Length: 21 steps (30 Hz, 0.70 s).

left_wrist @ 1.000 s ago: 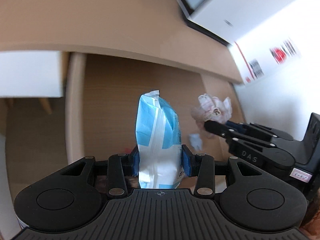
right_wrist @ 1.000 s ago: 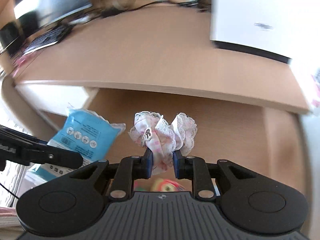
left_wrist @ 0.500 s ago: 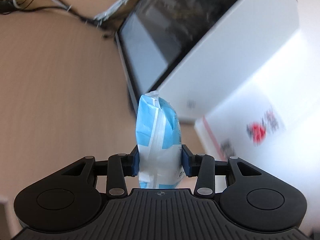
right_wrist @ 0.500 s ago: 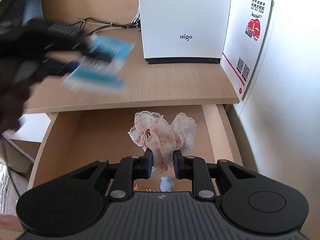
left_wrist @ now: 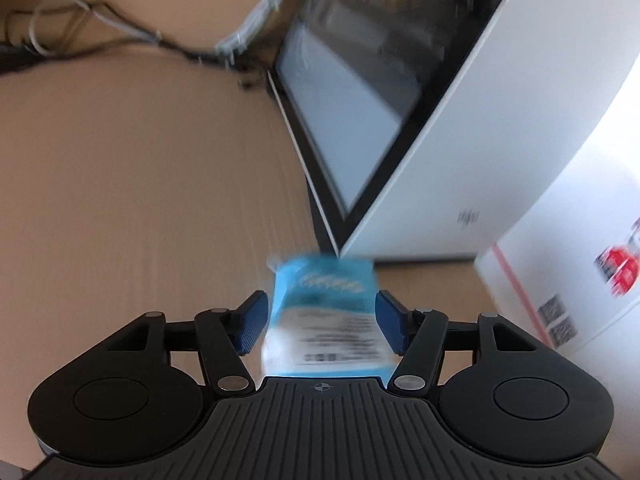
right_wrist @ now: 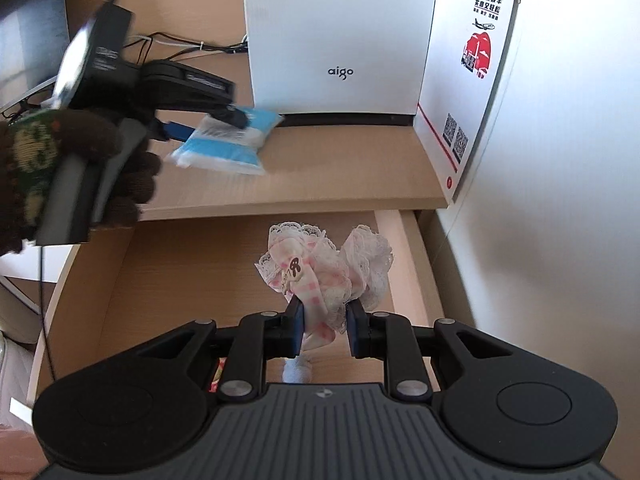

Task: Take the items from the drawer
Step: 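Set the wipes pack on the desk with the left tool while the right tool places the socks beside it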

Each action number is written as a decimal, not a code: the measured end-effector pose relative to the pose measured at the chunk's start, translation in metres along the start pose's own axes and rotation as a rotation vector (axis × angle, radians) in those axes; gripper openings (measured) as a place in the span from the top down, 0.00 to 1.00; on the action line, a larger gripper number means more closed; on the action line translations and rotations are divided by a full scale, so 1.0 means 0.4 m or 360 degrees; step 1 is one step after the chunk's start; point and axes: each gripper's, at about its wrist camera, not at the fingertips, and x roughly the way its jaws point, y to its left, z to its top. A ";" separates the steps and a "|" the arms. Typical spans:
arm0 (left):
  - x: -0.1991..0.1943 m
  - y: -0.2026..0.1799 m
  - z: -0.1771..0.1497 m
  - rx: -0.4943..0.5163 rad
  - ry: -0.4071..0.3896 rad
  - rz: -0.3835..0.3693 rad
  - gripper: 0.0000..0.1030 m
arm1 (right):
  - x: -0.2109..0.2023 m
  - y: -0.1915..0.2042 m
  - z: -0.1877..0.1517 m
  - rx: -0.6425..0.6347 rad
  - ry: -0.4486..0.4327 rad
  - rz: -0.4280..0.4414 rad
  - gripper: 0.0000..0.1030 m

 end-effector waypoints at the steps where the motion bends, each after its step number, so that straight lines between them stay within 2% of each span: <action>1: -0.021 0.011 0.009 -0.0023 -0.0042 -0.0010 0.38 | 0.001 -0.004 0.006 0.0001 -0.0014 0.0003 0.81; 4: -0.113 0.047 0.008 -0.0105 -0.0123 -0.0062 0.38 | 0.010 -0.015 0.036 0.0008 -0.0066 0.0030 0.81; 8: -0.236 0.065 -0.048 -0.0064 -0.0152 -0.0045 0.38 | 0.050 -0.034 0.105 0.0027 -0.0107 0.0078 0.81; 9: -0.258 0.070 -0.067 -0.0010 -0.0116 -0.0076 0.38 | 0.062 -0.039 0.128 0.0038 -0.0119 0.0100 0.81; 12: -0.316 0.094 -0.145 0.0082 0.0006 -0.0039 0.38 | 0.115 -0.036 0.200 0.0027 -0.0154 0.0152 0.80; 14: -0.329 0.095 -0.192 0.0099 0.0117 -0.0016 0.38 | 0.155 -0.025 0.251 0.0000 -0.0175 0.0161 0.80; 15: -0.340 0.105 -0.218 0.0139 0.0195 -0.0072 0.38 | 0.174 -0.017 0.276 -0.0011 -0.0193 0.0168 0.80; 17: -0.355 0.118 -0.256 0.0129 0.0262 -0.0049 0.38 | 0.208 -0.007 0.318 -0.0016 -0.0227 0.0193 0.80; 18: -0.359 0.124 -0.269 0.0129 0.0290 -0.0045 0.38 | 0.225 -0.003 0.333 -0.0008 -0.0230 0.0218 0.74; 19: -0.366 0.128 -0.282 0.0127 0.0314 -0.0035 0.38 | 0.243 -0.001 0.346 -0.0001 -0.0216 0.0247 0.57; 21: -0.380 0.135 -0.302 0.0141 0.0354 -0.0021 0.38 | 0.277 0.005 0.353 0.0026 -0.0202 0.0255 0.36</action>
